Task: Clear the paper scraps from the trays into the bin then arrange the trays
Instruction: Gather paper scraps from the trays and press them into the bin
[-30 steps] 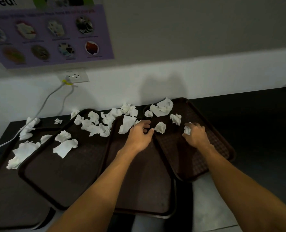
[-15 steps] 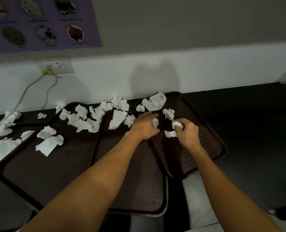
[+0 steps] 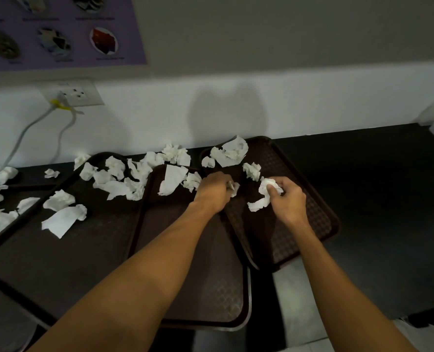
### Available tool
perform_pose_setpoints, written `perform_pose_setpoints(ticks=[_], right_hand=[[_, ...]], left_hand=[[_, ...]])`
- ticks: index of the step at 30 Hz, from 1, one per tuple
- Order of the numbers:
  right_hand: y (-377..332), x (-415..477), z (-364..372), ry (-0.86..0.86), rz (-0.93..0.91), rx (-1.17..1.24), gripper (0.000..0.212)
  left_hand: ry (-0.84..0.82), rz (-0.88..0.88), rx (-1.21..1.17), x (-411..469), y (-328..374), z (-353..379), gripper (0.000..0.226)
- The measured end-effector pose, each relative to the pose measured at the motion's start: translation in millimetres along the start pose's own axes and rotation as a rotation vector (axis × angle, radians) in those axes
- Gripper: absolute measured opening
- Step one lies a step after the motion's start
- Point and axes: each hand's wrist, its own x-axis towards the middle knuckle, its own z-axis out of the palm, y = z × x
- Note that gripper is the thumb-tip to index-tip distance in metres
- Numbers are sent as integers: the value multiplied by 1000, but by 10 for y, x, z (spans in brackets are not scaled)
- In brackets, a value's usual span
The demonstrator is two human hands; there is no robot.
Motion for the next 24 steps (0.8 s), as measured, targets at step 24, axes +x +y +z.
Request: perform_pose_setpoints(ticks=[24], right_hand=[[-702,-566,671,-119,22,397,17]], left_hand=[[336,-331,-826,-1095,-529,-748,11]])
